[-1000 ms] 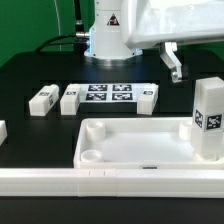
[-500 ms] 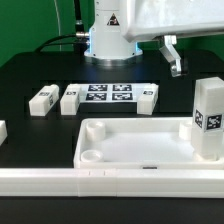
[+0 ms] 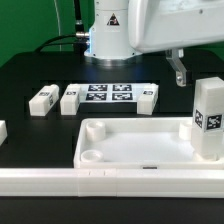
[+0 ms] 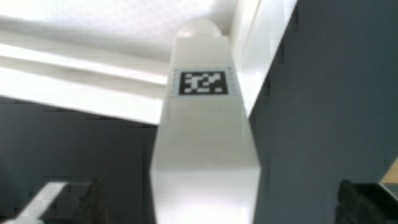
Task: Assemble desk
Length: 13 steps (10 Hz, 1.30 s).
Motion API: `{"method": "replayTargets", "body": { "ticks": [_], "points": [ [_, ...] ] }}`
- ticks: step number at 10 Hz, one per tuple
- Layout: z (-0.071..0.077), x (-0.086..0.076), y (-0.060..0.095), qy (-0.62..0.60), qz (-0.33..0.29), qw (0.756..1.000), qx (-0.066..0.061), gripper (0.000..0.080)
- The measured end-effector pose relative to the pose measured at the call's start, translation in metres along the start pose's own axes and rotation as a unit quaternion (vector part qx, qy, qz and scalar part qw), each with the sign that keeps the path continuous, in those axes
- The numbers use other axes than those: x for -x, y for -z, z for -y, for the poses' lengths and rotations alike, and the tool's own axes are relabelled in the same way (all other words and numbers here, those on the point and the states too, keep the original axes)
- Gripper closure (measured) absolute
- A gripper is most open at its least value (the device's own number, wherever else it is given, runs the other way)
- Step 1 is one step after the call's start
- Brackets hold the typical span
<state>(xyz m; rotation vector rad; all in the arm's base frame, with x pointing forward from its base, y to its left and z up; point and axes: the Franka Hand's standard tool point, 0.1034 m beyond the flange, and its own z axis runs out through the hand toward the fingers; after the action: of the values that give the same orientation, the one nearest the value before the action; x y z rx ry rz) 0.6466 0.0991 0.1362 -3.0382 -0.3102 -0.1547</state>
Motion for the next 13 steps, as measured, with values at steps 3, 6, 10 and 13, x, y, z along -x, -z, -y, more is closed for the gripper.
{"method": "replayTargets", "body": {
  "ticks": [3, 6, 10, 13],
  "points": [
    [-0.004, -0.005, -0.001, 0.001, 0.059, 0.998, -0.011, 0.015],
    [-0.008, -0.006, -0.001, -0.004, 0.056, 0.998, -0.01, 0.015],
    [-0.008, -0.007, -0.013, -0.004, 0.054, 0.998, -0.011, 0.015],
    [-0.008, -0.008, -0.015, -0.004, 0.055, 0.998, -0.011, 0.0271]
  ]
}}
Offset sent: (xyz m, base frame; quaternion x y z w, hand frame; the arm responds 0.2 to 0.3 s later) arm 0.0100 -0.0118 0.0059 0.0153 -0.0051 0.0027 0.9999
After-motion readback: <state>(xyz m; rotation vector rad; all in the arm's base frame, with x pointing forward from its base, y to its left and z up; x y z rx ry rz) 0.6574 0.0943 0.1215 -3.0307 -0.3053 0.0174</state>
